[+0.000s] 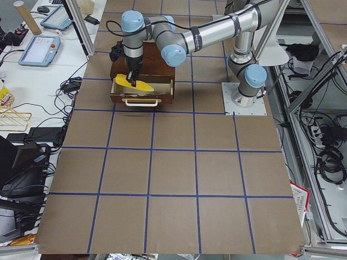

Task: Open drawer and put corn inside
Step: 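Lift the corn and carry it over the open drawer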

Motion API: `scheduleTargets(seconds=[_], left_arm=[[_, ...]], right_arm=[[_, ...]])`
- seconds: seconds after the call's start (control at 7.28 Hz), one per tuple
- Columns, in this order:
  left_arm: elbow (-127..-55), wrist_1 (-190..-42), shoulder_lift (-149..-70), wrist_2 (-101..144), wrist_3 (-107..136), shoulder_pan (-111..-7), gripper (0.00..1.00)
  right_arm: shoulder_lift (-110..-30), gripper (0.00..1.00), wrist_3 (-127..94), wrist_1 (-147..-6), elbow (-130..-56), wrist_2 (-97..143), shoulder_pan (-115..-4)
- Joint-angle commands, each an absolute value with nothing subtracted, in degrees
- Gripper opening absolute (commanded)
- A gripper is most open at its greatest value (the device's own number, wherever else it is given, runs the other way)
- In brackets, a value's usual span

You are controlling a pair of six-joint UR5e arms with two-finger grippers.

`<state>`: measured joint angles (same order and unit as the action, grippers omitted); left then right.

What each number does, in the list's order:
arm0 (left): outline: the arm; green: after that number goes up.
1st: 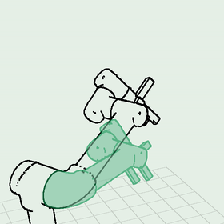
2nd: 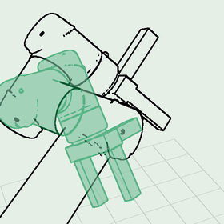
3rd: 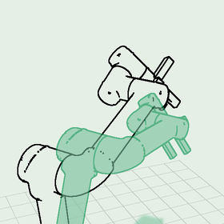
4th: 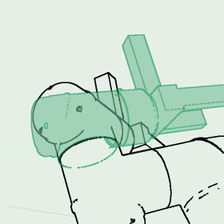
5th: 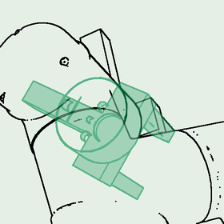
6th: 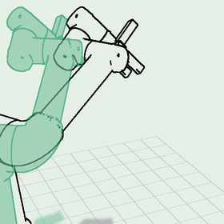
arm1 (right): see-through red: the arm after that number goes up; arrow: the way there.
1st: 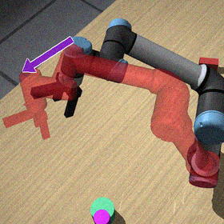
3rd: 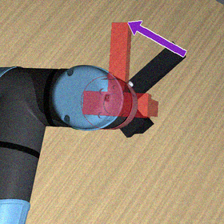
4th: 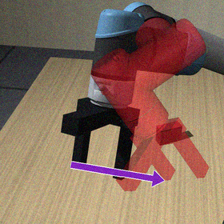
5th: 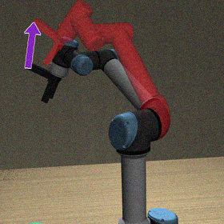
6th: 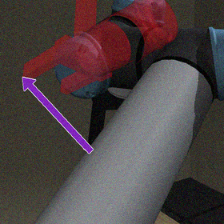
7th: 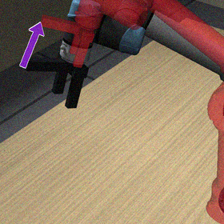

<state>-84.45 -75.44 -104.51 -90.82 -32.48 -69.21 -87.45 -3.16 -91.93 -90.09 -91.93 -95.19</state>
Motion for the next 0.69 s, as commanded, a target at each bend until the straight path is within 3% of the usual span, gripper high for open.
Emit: scheduleTargets(seconds=[0.0, 0.55], left_arm=[[-85.08, -77.51, -105.47, -88.26, -28.83, -70.14, 0.0], [-88.23, -78.84, -106.0, -88.15, -28.65, -69.7, 0.0]], right_arm=[[-87.45, 1.0, -3.16, -91.93, -90.09, -91.93, -95.19], [-87.45, 1.0, -3.16, -91.93, -90.09, -91.93, -95.19]])
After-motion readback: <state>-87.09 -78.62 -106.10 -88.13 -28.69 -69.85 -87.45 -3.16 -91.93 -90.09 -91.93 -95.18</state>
